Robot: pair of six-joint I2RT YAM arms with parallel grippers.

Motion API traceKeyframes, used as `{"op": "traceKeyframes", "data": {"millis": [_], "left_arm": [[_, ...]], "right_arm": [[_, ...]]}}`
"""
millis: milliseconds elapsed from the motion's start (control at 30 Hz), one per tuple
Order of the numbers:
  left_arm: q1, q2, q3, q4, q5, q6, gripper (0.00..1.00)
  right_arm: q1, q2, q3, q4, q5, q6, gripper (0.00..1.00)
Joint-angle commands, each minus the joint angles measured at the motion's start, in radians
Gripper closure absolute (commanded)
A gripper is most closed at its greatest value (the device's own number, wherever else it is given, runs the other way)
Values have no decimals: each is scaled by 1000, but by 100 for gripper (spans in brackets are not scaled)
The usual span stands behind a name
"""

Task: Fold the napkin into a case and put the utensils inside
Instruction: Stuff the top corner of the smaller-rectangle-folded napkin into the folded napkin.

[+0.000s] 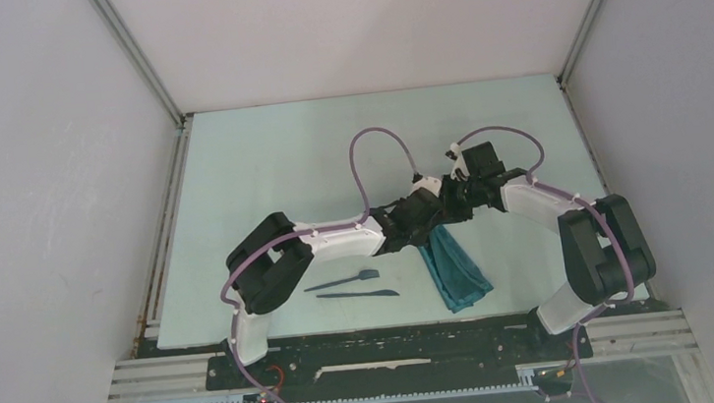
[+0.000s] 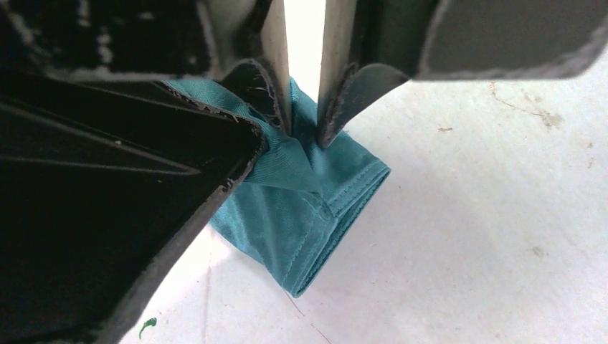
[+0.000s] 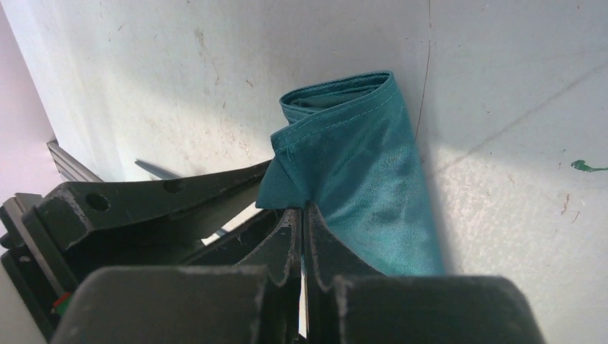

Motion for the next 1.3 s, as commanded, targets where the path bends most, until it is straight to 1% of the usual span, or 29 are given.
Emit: {"op": "traceKeyframes", "data": {"millis": [0,133,200,233,400,600,900,1133,1200,1267], "left_arm": [[-2,-2,34,4,-48,16,78],[-3,-22,23,7,-50,10,88],[-2,-34,17,11,-50,8,98],[-1,-38,15,12,-49,7,100],[4,-71,-24,46,-25,-4,100],[32,-125,-115,125,31,-38,100],[50,-170,-182,220,115,-61,100],[51,-179,-205,244,159,-84,100],[51,-188,-218,250,163,-92,100],[51,-195,-232,257,165,-96,100]], "right_arm": [[11,-37,-8,6,-5,14,100],[22,-38,-29,31,-17,37,100],[27,-32,-45,56,-31,54,100],[31,-27,-55,69,-37,65,100],[66,9,-89,122,-33,88,100],[72,43,-138,207,-22,132,100],[70,115,-158,285,-39,179,100],[69,160,-161,425,-56,215,100],[67,163,-179,487,-46,240,100],[65,159,-209,584,-37,274,100]]}}
